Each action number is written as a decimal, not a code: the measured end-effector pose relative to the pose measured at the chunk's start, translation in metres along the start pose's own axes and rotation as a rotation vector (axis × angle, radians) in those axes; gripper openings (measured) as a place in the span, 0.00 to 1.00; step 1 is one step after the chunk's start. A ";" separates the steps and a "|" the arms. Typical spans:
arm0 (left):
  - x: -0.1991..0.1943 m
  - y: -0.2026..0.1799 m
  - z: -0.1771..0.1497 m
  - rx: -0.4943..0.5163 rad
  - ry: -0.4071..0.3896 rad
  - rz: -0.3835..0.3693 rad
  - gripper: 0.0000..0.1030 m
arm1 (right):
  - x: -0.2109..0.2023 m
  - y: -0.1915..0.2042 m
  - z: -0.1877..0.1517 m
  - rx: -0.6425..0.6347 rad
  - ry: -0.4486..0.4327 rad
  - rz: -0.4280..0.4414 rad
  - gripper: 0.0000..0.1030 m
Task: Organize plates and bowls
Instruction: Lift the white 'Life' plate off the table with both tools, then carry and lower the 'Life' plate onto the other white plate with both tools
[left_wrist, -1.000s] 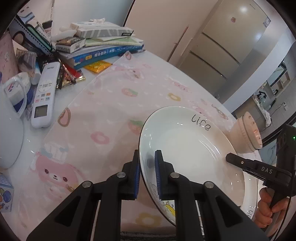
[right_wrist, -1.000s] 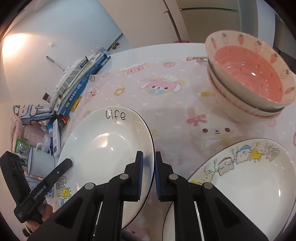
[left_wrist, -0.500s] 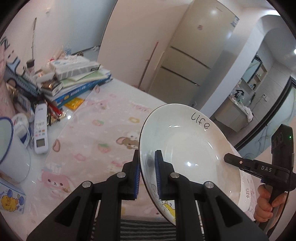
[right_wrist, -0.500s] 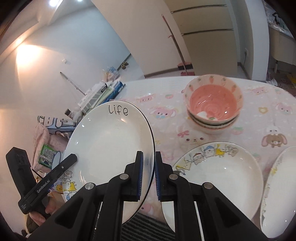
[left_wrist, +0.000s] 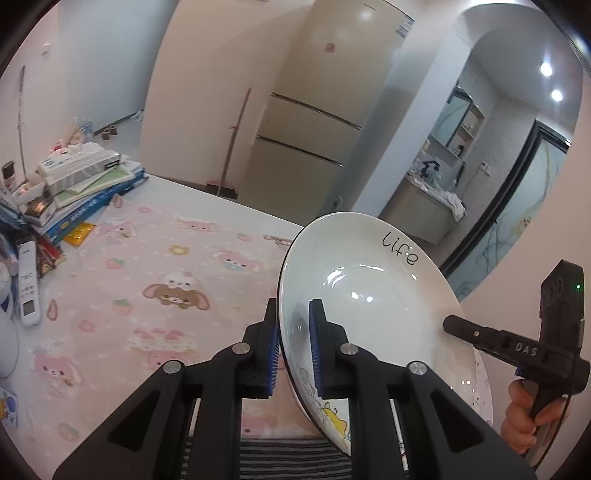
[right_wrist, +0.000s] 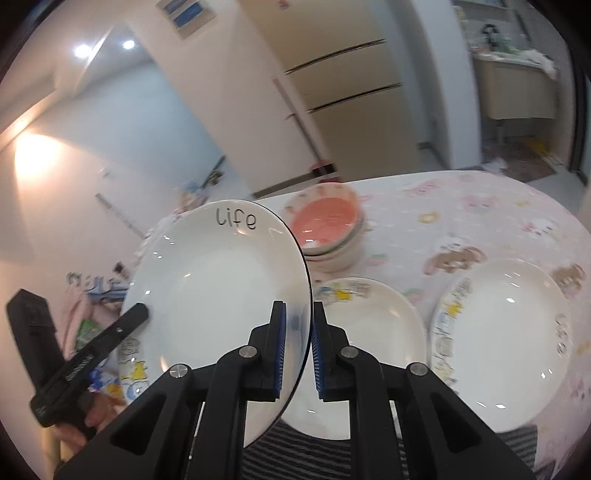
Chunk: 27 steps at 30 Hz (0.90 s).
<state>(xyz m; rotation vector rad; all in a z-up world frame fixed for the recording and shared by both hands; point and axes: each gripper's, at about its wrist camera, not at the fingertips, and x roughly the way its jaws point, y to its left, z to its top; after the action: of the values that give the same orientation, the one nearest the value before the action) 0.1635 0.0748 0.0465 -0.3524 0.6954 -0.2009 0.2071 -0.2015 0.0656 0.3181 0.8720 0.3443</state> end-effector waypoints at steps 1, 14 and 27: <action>0.004 -0.005 -0.002 0.009 0.008 0.002 0.11 | 0.000 -0.005 -0.003 0.007 -0.004 -0.015 0.17; 0.069 -0.013 -0.039 0.058 0.101 0.067 0.13 | 0.040 -0.059 -0.045 0.119 0.067 -0.034 0.17; 0.102 -0.011 -0.066 0.094 0.210 0.101 0.13 | 0.064 -0.076 -0.056 0.118 0.112 -0.116 0.17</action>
<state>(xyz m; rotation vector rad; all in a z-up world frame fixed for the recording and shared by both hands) 0.1966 0.0175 -0.0563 -0.2072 0.9054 -0.1755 0.2135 -0.2359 -0.0426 0.3586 1.0185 0.2046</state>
